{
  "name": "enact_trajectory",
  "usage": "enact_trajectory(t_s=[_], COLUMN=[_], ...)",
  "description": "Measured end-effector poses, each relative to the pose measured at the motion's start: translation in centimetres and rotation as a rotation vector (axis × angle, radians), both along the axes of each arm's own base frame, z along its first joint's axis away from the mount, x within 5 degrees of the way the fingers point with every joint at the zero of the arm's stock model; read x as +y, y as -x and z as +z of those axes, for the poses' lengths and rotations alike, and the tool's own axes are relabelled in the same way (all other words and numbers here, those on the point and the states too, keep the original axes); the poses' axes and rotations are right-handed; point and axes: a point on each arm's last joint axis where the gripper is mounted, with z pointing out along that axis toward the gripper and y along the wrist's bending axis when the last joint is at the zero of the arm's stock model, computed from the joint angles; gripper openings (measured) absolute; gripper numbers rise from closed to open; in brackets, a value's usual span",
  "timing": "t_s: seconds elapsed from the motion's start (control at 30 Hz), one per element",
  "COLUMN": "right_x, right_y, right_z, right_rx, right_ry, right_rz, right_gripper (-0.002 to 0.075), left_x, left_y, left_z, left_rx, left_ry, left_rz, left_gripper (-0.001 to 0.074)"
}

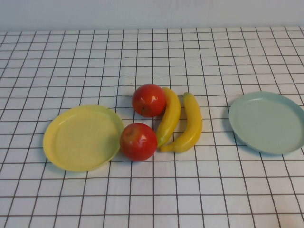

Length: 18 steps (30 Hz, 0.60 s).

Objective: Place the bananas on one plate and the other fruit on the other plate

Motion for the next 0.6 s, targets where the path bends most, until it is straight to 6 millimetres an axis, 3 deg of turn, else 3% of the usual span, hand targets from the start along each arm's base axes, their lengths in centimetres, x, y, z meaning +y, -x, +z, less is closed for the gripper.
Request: enact_trajectory(t_s=[0.27,0.4,0.5,0.6], right_x=[0.0,0.0,0.0,0.0], right_y=[0.0,0.0,0.0,0.0], right_z=[0.0,0.0,0.0,0.0], right_rx=[0.0,0.0,0.0,0.0], right_ry=[0.0,0.0,0.0,0.0], right_rz=[0.0,0.0,0.0,0.0], right_gripper=[-0.0015,-0.0015,-0.0015,-0.0015], left_x=[0.1,0.0,0.1,0.3], left_y=[0.1,0.2,0.7,1.0], left_z=[0.7,0.9,3.5,7.8], left_rx=[-0.082,-0.019,0.068,0.165], left_ry=[0.021,-0.051,-0.212,-0.423], left_rz=[0.01,0.002,0.015,0.034], left_gripper=[-0.0004,-0.0004,-0.0004,-0.0004])
